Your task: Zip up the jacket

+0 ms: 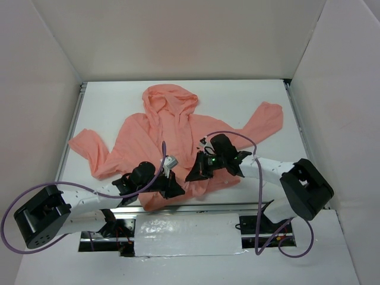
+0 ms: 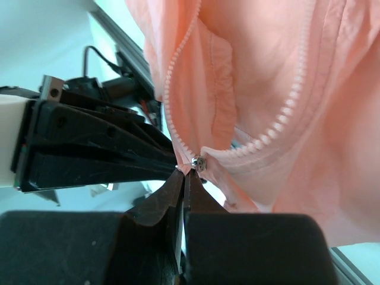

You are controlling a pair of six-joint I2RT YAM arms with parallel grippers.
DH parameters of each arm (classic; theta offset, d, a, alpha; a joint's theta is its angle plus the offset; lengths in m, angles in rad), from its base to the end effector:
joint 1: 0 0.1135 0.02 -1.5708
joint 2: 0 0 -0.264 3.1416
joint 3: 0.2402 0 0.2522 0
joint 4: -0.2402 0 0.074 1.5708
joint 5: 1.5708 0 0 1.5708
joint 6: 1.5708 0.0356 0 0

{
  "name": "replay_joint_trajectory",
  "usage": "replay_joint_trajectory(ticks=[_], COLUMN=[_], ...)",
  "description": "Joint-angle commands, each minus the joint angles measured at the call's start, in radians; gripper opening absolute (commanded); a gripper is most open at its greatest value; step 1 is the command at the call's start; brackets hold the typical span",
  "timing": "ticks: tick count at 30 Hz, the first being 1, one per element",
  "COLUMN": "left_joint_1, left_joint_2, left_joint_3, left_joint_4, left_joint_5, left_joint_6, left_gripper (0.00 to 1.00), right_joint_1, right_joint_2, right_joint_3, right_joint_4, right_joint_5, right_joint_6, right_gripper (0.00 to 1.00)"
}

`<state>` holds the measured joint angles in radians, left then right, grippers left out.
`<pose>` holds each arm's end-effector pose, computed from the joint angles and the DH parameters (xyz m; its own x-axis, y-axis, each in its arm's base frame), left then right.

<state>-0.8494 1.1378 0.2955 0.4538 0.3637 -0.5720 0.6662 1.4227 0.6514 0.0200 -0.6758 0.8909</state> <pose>0.1334 -0.1708 0.1697 -0.7079 0.0389 -0.7052 0.6375 0.4651 -0.6143 0.2008 0.1861 0.1774 -0.9918 -0.0079 -0.1274 -0.1118 0.5361 0.8367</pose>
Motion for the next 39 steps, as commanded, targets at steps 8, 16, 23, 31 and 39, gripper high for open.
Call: replay_joint_trajectory(ticks=[8, 16, 23, 31, 39], left_joint_1=[-0.016, -0.020, -0.025, -0.039, -0.046], left_joint_2=[0.010, -0.001, -0.010, -0.026, 0.082], left_joint_3=[0.031, 0.030, 0.034, 0.056, 0.076], left_joint_4=[0.025, -0.001, -0.021, -0.104, -0.165], left_joint_5=[0.066, 0.031, -0.005, -0.124, -0.316], left_joint_6=[0.034, 0.034, 0.024, 0.032, -0.025], left_gripper=[0.00, 0.00, 0.00, 0.00, 0.00], right_joint_1=[-0.115, -0.188, -0.283, -0.407, -0.499], right_joint_2=[0.059, 0.254, 0.476, 0.817, 0.871], right_joint_3=[0.106, 0.332, 0.688, 1.472, 1.754], right_joint_4=[0.127, 0.095, -0.003, -0.301, -0.316], right_joint_5=[0.047, 0.071, 0.137, 0.222, 0.196], right_joint_6=[0.066, 0.045, -0.024, -0.167, -0.175], right_gripper=[0.00, 0.00, 0.00, 0.00, 0.00])
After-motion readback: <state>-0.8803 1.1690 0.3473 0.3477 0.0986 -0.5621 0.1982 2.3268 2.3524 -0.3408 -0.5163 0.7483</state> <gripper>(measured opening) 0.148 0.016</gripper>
